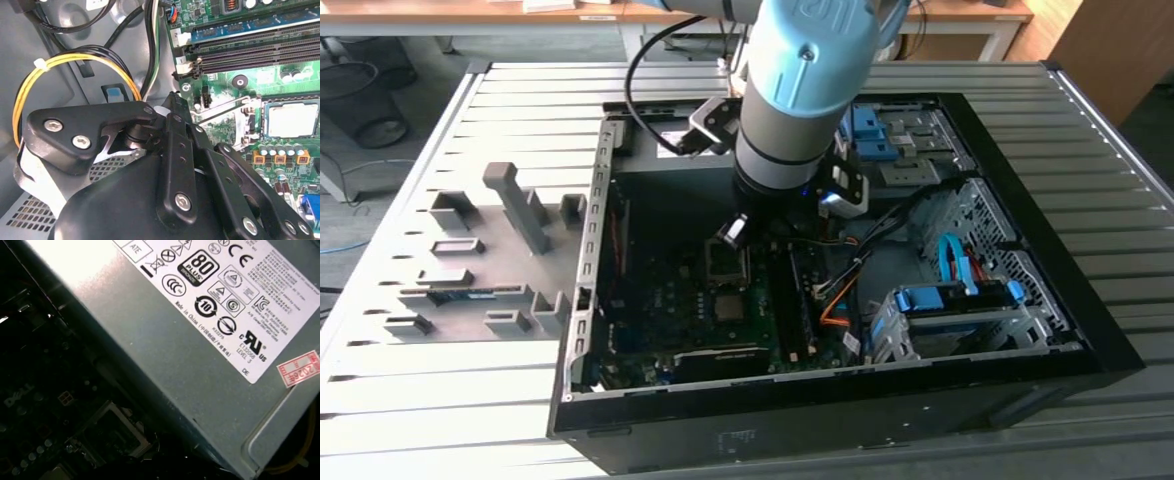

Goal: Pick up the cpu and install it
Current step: 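Close the cpu cover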

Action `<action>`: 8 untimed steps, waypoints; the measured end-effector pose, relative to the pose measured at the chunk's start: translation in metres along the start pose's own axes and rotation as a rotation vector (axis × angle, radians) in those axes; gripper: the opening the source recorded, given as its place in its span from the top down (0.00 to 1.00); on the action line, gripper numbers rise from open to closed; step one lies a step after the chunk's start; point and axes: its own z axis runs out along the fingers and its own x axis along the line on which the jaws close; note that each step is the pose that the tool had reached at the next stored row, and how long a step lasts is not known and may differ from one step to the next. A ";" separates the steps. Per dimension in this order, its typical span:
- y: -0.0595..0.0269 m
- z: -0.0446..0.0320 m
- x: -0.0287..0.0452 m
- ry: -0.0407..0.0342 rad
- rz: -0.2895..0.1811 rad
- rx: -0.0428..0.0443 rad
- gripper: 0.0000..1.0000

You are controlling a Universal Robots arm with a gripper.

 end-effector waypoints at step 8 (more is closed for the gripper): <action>-0.0010 -0.0049 0.0016 0.0002 0.000 0.0001 0.90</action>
